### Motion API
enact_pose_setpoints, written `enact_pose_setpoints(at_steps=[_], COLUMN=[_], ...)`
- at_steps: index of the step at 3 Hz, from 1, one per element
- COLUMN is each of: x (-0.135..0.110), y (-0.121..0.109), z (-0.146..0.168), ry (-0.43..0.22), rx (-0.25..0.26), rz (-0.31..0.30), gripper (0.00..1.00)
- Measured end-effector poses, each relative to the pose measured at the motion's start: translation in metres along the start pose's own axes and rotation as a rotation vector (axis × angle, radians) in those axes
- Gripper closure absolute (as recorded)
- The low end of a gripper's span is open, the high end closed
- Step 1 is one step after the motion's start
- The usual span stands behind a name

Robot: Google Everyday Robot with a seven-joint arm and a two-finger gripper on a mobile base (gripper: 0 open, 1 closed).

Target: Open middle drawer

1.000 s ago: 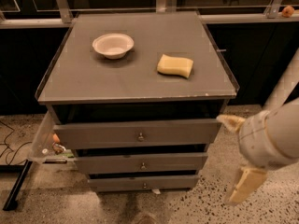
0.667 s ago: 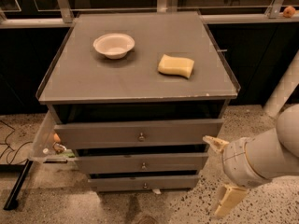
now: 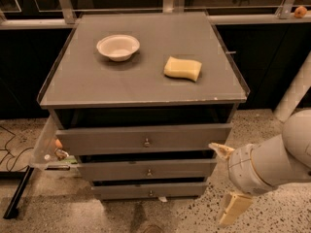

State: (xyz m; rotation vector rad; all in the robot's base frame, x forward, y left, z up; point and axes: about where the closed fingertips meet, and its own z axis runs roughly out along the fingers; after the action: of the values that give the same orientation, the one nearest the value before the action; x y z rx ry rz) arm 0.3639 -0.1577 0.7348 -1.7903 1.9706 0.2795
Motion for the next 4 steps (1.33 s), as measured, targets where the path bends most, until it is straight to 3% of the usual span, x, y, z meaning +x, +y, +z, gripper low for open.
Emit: enact_pose_setpoints(at_steps=[1, 2, 3, 4], x=[0.011, 0.034, 0.055, 0.07], y=[-0.009, -0.043, -0.073, -0.089], z=[0.034, 0.087, 0.123, 0.145], ry=[-0.004, -0.01, -0.028, -0.064], rx=[-0.011, 0.033, 0.102, 0.179], rz=[0.022, 0.017, 0.002, -0.014], gripper=[0.0, 0.0, 0.0, 0.0])
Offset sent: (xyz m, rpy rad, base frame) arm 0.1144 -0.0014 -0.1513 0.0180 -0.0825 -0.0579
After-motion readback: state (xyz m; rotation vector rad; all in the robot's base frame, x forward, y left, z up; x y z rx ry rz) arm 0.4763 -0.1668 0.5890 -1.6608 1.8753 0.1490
